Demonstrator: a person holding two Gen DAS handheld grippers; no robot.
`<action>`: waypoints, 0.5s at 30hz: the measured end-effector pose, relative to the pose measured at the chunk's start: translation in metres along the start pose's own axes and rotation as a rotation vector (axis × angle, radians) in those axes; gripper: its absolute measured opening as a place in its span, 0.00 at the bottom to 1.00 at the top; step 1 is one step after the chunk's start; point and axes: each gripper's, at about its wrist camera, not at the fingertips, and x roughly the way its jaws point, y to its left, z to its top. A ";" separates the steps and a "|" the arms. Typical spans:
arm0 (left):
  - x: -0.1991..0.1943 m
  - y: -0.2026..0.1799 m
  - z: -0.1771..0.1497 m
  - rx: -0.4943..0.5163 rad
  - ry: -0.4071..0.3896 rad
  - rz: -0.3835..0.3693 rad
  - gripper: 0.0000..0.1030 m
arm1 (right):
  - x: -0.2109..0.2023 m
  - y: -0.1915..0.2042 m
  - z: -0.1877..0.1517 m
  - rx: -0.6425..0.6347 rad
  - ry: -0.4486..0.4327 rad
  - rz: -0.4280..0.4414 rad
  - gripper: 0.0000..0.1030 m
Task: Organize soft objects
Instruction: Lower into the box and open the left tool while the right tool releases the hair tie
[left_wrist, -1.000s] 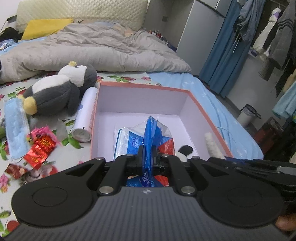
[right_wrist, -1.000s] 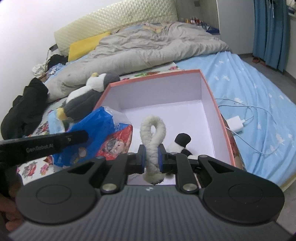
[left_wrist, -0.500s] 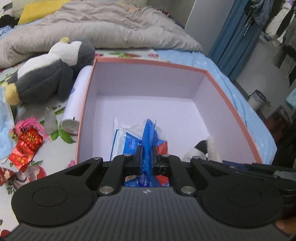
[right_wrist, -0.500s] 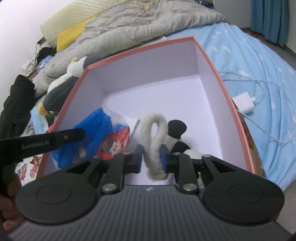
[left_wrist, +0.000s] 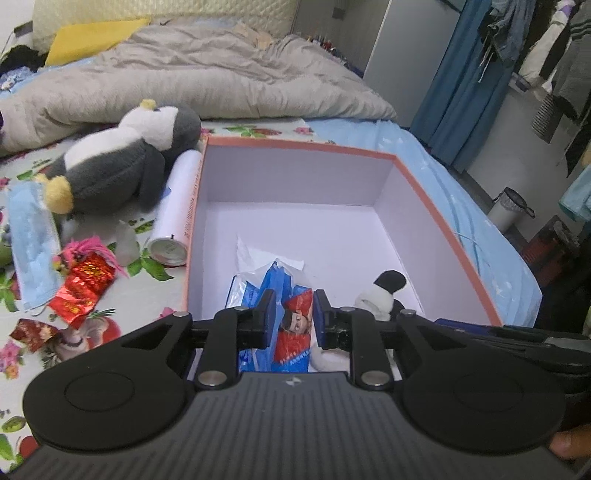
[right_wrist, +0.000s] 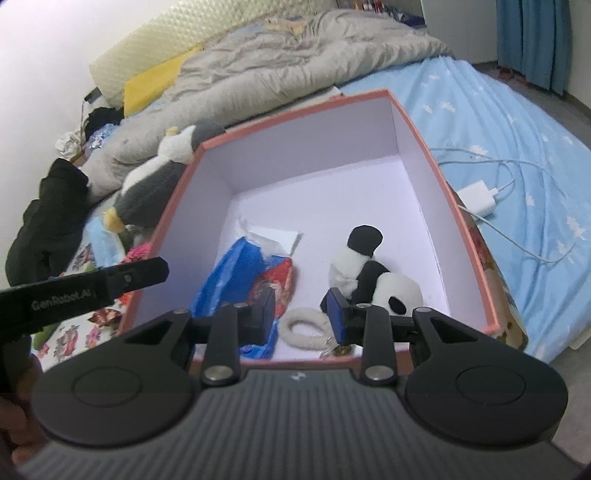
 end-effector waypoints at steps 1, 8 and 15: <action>-0.008 -0.001 -0.003 0.006 -0.007 0.000 0.24 | -0.006 0.002 -0.002 -0.001 -0.008 0.003 0.34; -0.064 -0.005 -0.022 0.030 -0.062 -0.007 0.25 | -0.049 0.020 -0.020 -0.031 -0.070 0.019 0.34; -0.110 -0.001 -0.047 0.039 -0.101 0.020 0.25 | -0.088 0.036 -0.041 -0.040 -0.130 0.034 0.35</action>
